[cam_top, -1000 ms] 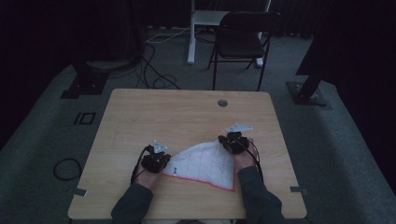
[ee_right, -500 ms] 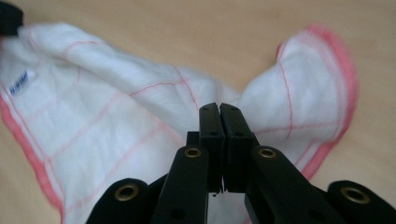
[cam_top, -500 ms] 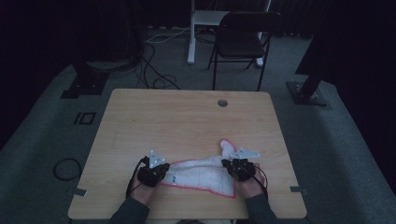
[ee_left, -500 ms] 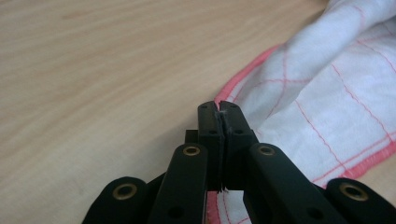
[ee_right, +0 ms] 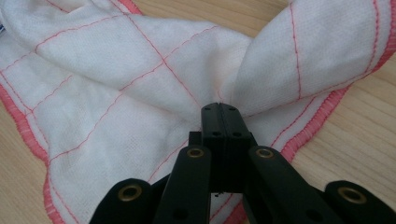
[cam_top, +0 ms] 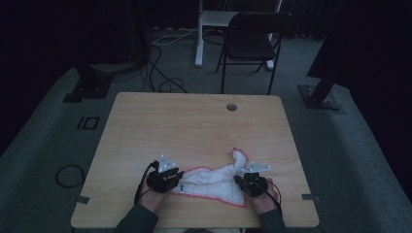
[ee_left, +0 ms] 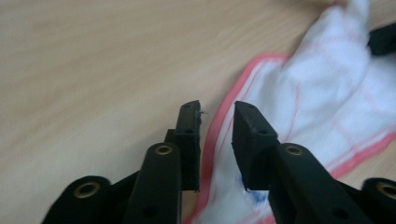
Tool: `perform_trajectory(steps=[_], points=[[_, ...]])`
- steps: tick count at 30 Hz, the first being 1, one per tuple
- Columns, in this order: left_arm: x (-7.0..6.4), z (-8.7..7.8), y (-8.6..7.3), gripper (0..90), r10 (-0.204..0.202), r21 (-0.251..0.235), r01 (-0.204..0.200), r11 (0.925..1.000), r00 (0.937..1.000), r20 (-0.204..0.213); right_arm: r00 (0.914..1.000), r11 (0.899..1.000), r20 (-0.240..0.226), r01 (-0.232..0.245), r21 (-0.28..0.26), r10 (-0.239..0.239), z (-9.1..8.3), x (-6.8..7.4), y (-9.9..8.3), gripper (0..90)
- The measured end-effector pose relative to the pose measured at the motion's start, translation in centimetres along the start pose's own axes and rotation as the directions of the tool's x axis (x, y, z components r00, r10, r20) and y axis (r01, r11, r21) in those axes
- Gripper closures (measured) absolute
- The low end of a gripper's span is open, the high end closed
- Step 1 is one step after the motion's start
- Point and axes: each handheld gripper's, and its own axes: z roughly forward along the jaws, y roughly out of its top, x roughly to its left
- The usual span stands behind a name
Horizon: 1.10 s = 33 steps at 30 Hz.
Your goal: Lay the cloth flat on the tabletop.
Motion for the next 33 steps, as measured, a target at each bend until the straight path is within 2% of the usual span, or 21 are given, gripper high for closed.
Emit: perform_trajectory(steps=[4, 7, 12, 14, 16, 21, 25, 28, 30, 33], points=[[-0.5, 1.4, 2.1, 66.8, 0.031, 0.001, -0.031, 0.9995, 0.9991, 0.028, 1.0000, 1.000, -0.003, -0.001, -0.002, 0.001, 0.0, 0.0, 0.0, 90.0], [-0.6, 3.0, 3.2, 65.7, 0.035, 0.011, -0.036, 0.9993, 0.9964, 0.078, 0.9999, 1.000, -0.007, -0.008, -0.006, 0.008, 0.0, -0.1, -0.1, 90.0], [-0.6, 5.3, 4.5, 64.0, 0.062, 0.058, -0.071, 0.9958, 0.9892, 0.133, 0.9999, 1.000, -0.007, -0.014, -0.010, 0.014, 0.0, -0.1, -0.2, 90.0], [-0.7, 5.6, 4.6, 62.4, 0.065, 0.070, -0.076, 0.9947, 0.9882, 0.138, 0.9999, 1.000, -0.008, -0.012, -0.010, 0.012, 0.0, -0.1, -0.2, 90.0], [-0.7, 6.6, 4.9, 61.9, 0.076, 0.106, -0.091, 0.9902, 0.9873, 0.139, 0.9999, 1.000, -0.009, -0.013, -0.011, 0.013, 0.1, -0.2, -0.2, 90.0], [-0.9, 7.9, 4.9, 60.8, 0.075, 0.136, -0.096, 0.9860, 0.9847, 0.158, 0.9999, 1.000, -0.008, -0.012, -0.015, 0.012, 0.1, -0.2, -0.2, 90.0], [-1.5, 8.6, 4.9, 58.7, 0.119, 0.172, -0.150, 0.9736, 0.9772, 0.176, 0.9999, 1.000, -0.007, -0.009, -0.016, 0.009, 0.1, -0.2, -0.2, 90.0], [-1.7, 8.8, 4.8, 59.3, 0.122, 0.191, -0.157, 0.9690, 0.9756, 0.183, 0.9999, 1.000, -0.007, -0.009, -0.017, 0.009, 0.1, -0.1, -0.2, 90.0], [-1.8, 8.7, 4.8, 62.6, 0.122, 0.205, -0.161, 0.9654, 0.9742, 0.190, 0.9999, 1.000, -0.006, -0.008, -0.017, 0.008, 0.1, -0.1, -0.2, 90.0], [-2.0, 8.7, 4.6, 75.7, 0.140, 0.225, -0.181, 0.9574, 0.9729, 0.184, 1.0000, 1.000, -0.005, -0.007, -0.017, 0.007, 0.1, -0.1, -0.2, 90.0]])
